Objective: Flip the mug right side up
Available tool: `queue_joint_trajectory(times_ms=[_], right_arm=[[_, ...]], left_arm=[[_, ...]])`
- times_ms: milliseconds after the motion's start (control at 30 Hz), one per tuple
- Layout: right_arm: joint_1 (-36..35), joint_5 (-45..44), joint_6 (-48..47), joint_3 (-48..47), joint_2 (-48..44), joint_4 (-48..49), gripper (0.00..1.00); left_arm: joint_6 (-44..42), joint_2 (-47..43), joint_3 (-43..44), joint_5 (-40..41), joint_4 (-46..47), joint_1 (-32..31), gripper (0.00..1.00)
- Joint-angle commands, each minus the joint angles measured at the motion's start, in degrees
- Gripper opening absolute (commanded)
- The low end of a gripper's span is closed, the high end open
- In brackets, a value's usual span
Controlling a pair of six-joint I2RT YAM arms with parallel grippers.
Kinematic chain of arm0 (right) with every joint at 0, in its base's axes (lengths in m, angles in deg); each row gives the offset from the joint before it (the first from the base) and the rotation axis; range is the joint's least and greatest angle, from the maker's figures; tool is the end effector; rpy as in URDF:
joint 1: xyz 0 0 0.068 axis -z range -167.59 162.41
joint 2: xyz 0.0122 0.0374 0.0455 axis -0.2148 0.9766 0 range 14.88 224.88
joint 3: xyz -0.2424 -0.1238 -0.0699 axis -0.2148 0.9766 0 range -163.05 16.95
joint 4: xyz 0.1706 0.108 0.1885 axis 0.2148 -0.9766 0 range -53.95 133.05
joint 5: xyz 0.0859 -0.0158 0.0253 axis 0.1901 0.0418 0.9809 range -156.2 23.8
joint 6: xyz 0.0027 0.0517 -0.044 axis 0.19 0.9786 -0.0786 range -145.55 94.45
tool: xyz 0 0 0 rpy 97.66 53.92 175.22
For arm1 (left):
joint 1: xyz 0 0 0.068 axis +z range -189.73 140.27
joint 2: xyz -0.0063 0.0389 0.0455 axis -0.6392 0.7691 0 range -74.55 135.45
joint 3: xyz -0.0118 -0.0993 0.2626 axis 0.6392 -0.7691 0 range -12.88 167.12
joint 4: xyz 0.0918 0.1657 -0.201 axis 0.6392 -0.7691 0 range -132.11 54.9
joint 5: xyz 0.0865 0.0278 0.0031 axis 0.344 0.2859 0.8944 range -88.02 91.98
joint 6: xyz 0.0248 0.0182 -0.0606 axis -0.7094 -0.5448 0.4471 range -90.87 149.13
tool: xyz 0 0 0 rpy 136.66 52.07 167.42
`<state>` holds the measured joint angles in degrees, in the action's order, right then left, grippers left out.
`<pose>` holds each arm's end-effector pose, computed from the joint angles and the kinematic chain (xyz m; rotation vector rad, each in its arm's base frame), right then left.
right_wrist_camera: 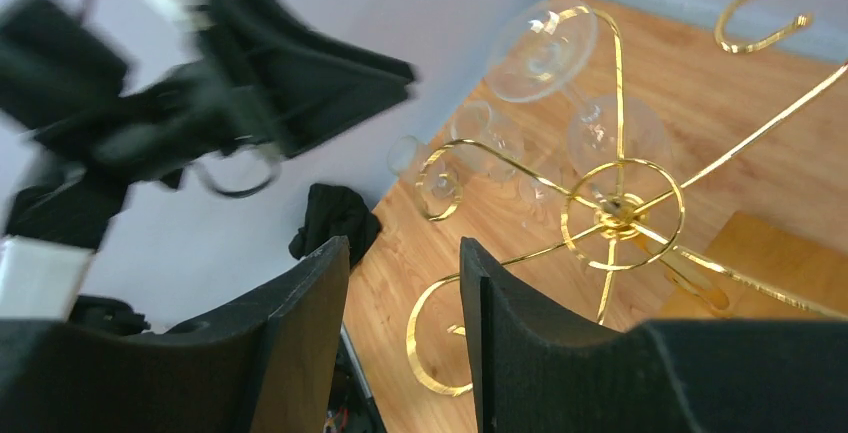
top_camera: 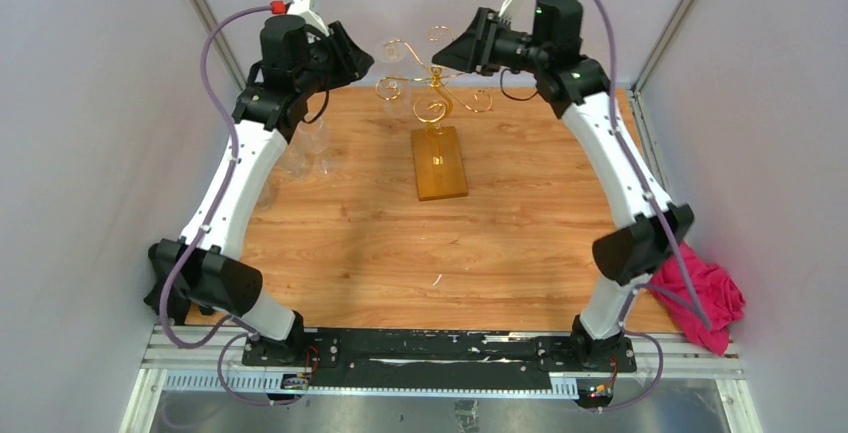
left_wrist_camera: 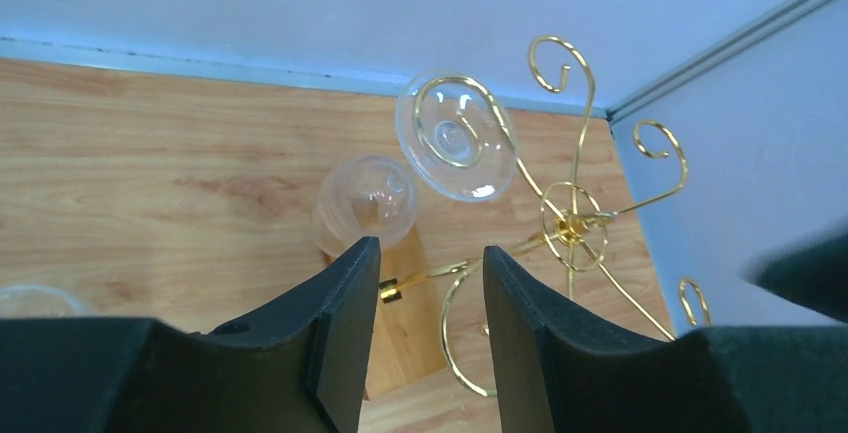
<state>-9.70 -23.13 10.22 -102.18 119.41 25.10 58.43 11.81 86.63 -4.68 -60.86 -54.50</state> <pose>0.3929 0.1998 0.4944 -0.4233 1.7517 1.3540 0.3543 -0.1000 0.4751 -0.1475 1.8316 -0.6504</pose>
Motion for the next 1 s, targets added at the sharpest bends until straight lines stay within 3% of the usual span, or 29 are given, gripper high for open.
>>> queue_joint_trajectory(times_ms=[0,233,400,967], right_arm=[[0.2,-3.88,-5.85,4.85,-12.11,2.77,0.5],[1.46,-7.37,-8.63,12.95,-24.5,2.23,0.52],[2.02,-7.39,-9.25,15.31,-28.22,1.26,0.52],[2.16,-7.87,-9.54,18.45,-30.59,1.25,0.52]], left_arm=[[1.88,3.94,2.29,-1.03,2.68,-0.26,0.48],[3.74,9.15,4.03,-3.24,5.89,-0.26,0.49],[4.61,10.15,4.06,-4.47,8.55,-0.31,0.49],[6.0,13.38,5.11,-6.04,11.53,-0.26,0.48]])
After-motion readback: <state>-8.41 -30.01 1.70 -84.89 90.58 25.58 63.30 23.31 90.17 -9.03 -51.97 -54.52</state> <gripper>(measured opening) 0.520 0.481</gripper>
